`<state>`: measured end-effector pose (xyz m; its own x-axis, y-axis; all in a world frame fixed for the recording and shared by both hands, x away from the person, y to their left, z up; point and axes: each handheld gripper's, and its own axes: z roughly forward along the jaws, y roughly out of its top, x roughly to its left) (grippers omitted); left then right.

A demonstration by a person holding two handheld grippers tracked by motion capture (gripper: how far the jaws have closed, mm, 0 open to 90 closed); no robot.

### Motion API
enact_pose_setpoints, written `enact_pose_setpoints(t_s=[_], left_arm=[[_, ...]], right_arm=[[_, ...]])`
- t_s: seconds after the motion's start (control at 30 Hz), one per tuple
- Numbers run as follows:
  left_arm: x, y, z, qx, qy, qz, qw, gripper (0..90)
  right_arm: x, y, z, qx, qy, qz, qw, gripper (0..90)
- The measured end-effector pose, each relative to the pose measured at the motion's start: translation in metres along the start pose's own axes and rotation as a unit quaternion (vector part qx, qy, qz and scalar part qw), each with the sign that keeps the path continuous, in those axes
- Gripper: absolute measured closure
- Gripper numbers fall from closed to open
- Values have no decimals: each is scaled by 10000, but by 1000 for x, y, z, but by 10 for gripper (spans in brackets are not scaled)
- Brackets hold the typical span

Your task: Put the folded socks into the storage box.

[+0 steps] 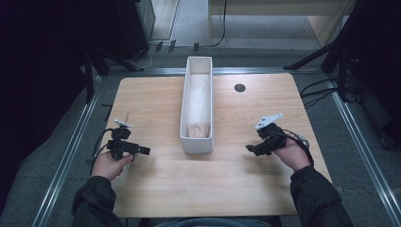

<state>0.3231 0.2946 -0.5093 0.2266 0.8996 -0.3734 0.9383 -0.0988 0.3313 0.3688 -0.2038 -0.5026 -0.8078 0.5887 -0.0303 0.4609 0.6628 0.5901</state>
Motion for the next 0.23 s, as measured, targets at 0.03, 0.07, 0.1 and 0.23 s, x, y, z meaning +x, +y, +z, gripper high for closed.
enact_pose_setpoints(t_s=[0.03,0.07,0.1,0.23], left_arm=[[0,0,0,-3,-2,-2,10000,349],[0,0,0,3,-3,-5,10000,348],[-1,0,1,-1,-6,-10,10000,348],[-3,1,2,0,-28,50,10000,344]], right_arm=[[0,0,0,-8,4,-10,10000,202],[0,0,0,-14,7,-13,10000,202],[0,0,0,-8,10,10,10000,202],[-1,0,0,-24,-3,14,10000,203]])
